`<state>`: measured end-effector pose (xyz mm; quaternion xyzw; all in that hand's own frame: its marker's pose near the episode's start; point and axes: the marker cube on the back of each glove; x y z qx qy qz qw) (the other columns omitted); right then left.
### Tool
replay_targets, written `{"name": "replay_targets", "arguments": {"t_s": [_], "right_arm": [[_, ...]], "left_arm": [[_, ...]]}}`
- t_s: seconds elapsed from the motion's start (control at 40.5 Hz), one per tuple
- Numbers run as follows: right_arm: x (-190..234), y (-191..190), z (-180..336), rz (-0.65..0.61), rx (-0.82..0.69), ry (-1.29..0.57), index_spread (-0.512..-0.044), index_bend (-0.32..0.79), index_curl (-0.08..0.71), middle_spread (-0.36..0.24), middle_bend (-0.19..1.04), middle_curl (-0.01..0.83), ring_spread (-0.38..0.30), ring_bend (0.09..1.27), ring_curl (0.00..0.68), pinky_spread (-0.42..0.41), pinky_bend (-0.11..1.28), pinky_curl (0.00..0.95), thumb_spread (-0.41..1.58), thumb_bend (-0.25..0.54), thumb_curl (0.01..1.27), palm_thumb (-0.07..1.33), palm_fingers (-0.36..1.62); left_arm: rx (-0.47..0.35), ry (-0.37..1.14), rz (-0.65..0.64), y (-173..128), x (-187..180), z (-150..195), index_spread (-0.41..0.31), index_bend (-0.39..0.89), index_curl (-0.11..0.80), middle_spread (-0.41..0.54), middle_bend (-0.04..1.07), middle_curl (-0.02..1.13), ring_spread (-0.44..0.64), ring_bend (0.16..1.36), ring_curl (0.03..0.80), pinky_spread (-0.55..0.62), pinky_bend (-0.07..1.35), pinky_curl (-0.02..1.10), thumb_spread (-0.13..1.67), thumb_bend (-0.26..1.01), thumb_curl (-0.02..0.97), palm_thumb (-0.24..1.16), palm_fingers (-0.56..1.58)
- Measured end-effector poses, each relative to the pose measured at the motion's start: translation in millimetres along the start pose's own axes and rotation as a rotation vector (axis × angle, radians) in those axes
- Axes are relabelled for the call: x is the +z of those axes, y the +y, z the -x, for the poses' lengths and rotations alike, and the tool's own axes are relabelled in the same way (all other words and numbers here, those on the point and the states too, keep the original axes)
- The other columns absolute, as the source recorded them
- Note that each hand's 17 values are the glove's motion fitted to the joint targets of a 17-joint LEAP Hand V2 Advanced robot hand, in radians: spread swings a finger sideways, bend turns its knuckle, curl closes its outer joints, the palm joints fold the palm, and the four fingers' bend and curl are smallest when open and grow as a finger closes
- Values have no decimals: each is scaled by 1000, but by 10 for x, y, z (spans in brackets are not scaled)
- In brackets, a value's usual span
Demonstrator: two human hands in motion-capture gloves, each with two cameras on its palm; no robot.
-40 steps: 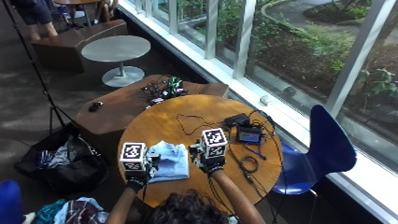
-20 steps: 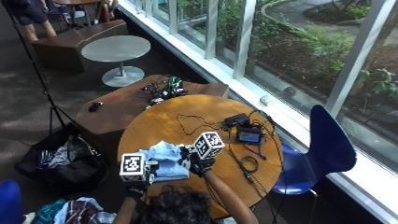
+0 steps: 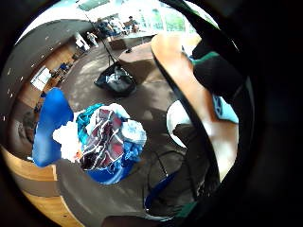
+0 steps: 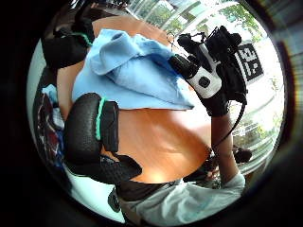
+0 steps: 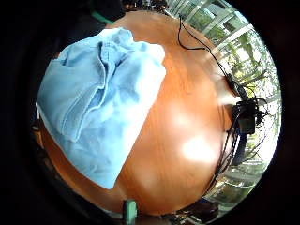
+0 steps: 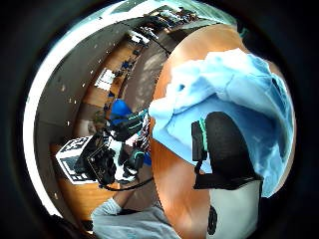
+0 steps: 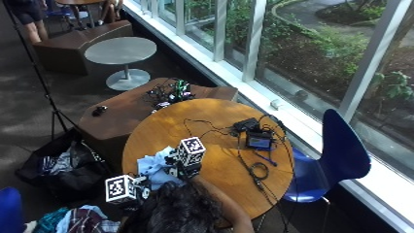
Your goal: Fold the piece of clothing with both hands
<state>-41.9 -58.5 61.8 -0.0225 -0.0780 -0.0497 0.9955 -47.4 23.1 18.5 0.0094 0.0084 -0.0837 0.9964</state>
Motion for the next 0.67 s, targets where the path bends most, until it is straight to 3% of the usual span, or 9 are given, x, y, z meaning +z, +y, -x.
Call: {"name": "replay_targets", "arguments": {"t_s": [0.371, 0.667], "right_arm": [[-548, 462, -97, -64, 46, 126, -225, 173, 376, 47, 176, 347, 138, 256, 281, 262, 331, 320, 1241, 109, 369, 666, 493], [-616, 602, -231, -45, 91, 152, -228, 171, 381, 41, 174, 346, 140, 240, 296, 261, 323, 330, 1258, 63, 384, 687, 496]], "left_arm": [[93, 25, 19, -82, -1, -321, -235, 156, 392, -229, 187, 412, -168, 360, 341, 31, 184, 303, 1249, 12, 317, 385, 970], [154, 3, 34, -106, -190, -522, -231, 155, 393, -223, 178, 414, -161, 352, 357, 29, 191, 325, 1247, -14, 328, 394, 950]]}}
